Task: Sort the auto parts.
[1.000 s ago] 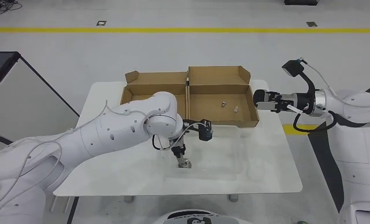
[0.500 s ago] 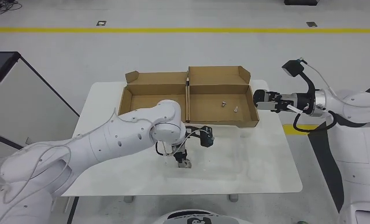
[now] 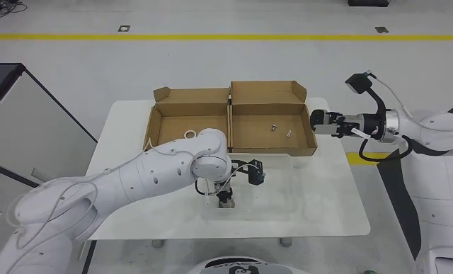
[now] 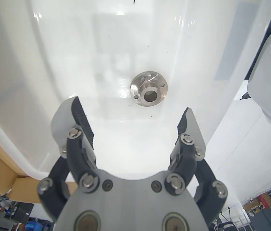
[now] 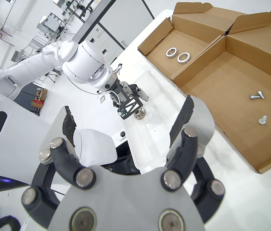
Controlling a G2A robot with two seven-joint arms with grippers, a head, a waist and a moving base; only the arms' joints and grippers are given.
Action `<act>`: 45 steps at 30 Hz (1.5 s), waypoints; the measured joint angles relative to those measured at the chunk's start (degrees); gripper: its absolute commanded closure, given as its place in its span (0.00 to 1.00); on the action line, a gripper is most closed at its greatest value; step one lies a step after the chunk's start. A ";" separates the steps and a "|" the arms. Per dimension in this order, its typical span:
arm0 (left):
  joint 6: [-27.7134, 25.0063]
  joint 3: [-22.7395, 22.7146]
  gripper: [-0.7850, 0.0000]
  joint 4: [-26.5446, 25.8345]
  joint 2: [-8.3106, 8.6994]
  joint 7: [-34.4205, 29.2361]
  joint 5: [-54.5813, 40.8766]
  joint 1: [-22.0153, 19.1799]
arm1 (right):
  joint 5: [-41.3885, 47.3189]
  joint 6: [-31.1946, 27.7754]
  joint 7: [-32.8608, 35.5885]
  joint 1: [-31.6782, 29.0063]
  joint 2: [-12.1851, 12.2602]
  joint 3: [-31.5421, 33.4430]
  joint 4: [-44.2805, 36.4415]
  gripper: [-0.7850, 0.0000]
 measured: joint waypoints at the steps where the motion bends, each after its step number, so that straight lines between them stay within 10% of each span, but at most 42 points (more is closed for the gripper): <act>1: 0.05 0.00 0.11 0.19 -0.14 -0.06 0.04 0.10 | 0.00 0.00 0.00 0.00 0.00 0.00 0.00 0.00; 45: 0.66 0.00 0.21 8.78 -3.81 -0.67 0.61 2.94 | 0.00 0.00 0.00 0.00 0.00 0.00 0.00 0.00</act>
